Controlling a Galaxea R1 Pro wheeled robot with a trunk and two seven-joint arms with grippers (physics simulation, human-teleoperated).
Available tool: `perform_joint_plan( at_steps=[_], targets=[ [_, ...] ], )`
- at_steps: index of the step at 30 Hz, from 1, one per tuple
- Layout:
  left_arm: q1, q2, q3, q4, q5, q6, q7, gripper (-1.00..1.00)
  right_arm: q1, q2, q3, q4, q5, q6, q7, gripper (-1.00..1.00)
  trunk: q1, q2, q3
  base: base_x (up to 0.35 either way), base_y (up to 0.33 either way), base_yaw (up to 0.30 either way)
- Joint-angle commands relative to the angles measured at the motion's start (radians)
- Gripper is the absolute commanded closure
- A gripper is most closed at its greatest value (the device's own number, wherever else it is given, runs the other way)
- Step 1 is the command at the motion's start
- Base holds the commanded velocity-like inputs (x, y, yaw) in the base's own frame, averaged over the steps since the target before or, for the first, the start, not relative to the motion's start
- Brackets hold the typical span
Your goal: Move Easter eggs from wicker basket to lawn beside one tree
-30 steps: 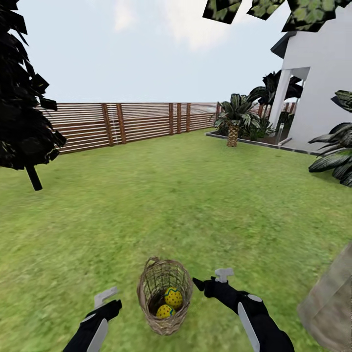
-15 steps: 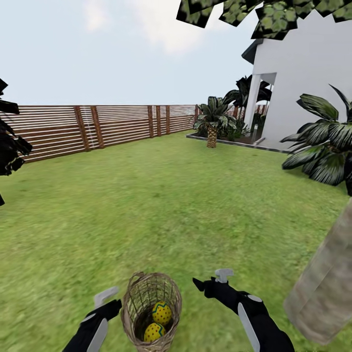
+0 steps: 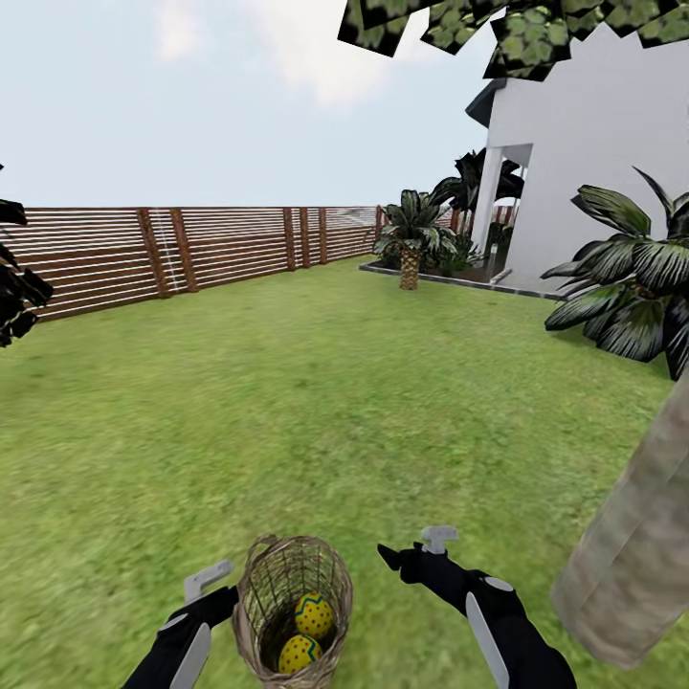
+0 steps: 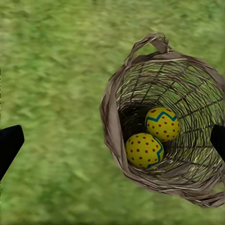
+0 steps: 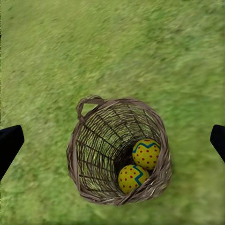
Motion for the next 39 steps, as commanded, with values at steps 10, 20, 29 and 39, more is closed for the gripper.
perform_joint_plan(
  at_steps=[10,20,29,39],
  targets=[
    [0.000,-0.001,0.003,-0.002,0.011,0.006,0.003,-1.00,-0.001,0.001,-0.005,-0.001,-0.010,0.009,0.013,-1.00,0.000,-0.001,0.005,0.115,0.181,-0.197],
    [0.000,-0.001,0.002,-0.002,0.012,0.006,0.003,-1.00,-0.001,0.002,-0.004,-0.001,-0.011,0.009,0.015,-1.00,0.000,-0.001,0.014,0.103,0.238,-0.257],
    [-0.002,-0.001,0.000,-0.004,0.007,0.010,0.002,-1.00,-0.001,0.001,-0.005,-0.001,-0.011,0.009,0.014,-1.00,0.000,-0.001,0.020,0.193,0.074,-0.190],
    [-0.002,-0.005,-0.003,-0.014,0.006,0.020,-0.015,-1.00,-0.001,0.000,-0.005,-0.001,-0.009,0.009,0.013,-1.00,0.000,-0.001,0.020,0.032,0.004,-0.015]
  ],
)
